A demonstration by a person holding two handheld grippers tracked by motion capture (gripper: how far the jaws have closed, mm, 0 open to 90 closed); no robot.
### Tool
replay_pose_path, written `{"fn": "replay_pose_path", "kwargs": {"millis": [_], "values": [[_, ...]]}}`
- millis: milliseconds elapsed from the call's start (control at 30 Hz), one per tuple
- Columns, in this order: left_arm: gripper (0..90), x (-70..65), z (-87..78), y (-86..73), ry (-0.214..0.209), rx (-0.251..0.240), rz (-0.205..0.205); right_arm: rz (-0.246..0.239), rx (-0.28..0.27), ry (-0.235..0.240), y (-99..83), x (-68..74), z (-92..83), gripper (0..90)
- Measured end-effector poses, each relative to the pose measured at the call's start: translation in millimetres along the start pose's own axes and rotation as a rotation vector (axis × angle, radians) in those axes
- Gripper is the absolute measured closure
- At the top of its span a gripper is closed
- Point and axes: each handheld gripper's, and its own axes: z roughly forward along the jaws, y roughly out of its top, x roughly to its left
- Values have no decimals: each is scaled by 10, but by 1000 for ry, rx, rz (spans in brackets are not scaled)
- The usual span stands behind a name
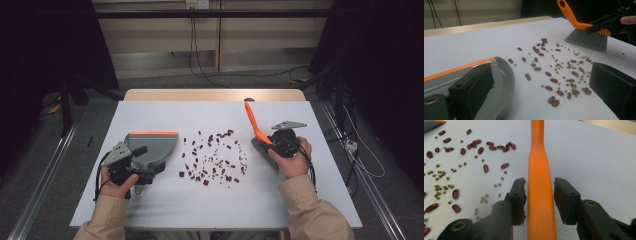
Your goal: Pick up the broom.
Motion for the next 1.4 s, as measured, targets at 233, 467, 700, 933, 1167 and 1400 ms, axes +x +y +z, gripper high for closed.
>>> {"fn": "replay_pose_path", "kwargs": {"millis": [233,467,700,933,1167,1400], "values": [[51,-5,5,-2,2,2,3,48,27,6,-89,-36,1,644],[50,-5,2,-1,4,1,3,51,21,2,-114,-37,5,711],[50,-7,2,-2,0,0,4,72,23,18,-113,-53,0,712],[50,10,-4,-5,-3,2,2,80,-6,40,-55,-93,15,713],[50,19,4,-17,-6,12,6,63,-39,71,92,-125,81,713],[50,37,-12,-50,-5,22,5,43,-71,72,222,-150,238,713]]}}
